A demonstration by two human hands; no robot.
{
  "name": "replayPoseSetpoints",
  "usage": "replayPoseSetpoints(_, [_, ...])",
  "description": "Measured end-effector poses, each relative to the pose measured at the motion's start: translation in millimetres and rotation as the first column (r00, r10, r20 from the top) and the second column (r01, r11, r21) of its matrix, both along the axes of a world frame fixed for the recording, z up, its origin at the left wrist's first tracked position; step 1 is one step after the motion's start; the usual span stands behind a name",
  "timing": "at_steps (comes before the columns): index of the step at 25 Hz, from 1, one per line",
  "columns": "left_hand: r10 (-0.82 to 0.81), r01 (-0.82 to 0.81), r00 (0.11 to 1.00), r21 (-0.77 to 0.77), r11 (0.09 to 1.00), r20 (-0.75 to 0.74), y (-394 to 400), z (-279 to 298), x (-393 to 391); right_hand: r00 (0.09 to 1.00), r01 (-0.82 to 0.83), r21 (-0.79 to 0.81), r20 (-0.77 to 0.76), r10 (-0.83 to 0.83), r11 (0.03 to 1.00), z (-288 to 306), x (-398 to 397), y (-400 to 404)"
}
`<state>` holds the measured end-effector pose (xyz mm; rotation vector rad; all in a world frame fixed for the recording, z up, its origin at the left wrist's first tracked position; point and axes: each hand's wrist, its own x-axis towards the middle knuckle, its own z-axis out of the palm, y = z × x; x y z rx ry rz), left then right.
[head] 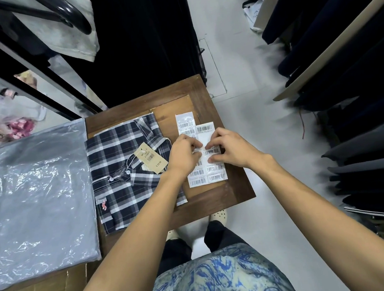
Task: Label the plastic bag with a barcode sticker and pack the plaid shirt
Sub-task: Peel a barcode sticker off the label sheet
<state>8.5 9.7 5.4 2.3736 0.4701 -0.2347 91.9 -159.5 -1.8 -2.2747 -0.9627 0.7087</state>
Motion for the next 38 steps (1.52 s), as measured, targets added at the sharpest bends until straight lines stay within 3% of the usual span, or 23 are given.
replayPoseSetpoints(6, [-0.029, 0.029, 0.999, 0.013, 0.999, -0.012, 1, 1, 1, 0.974, -0.077, -0.065, 0.207, 0.089, 0.995, 5, -5, 8])
replayPoseSetpoints(14, [-0.036, 0.036, 0.999, 0.012, 0.999, -0.001, 2, -1, 1, 0.952, -0.070, -0.023, 0.296, 0.073, 0.997, -3, -9, 8])
replayPoseSetpoints(25, [-0.033, 0.033, 0.999, 0.002, 0.999, -0.009, 2, -2, 1, 0.980, 0.057, 0.003, 0.191, -0.056, 0.998, -7, -20, 12])
replayPoseSetpoints(32, [-0.043, 0.043, 0.999, -0.002, 0.999, -0.001, 4, -1, 0, 0.970, 0.202, 0.125, 0.110, -0.215, 0.972, -12, -26, 5])
replayPoseSetpoints(38, [-0.049, 0.049, 0.999, -0.006, 0.999, 0.001, 2, 1, 0, 0.969, 0.226, 0.150, 0.063, -0.237, 0.963, -14, -28, 2])
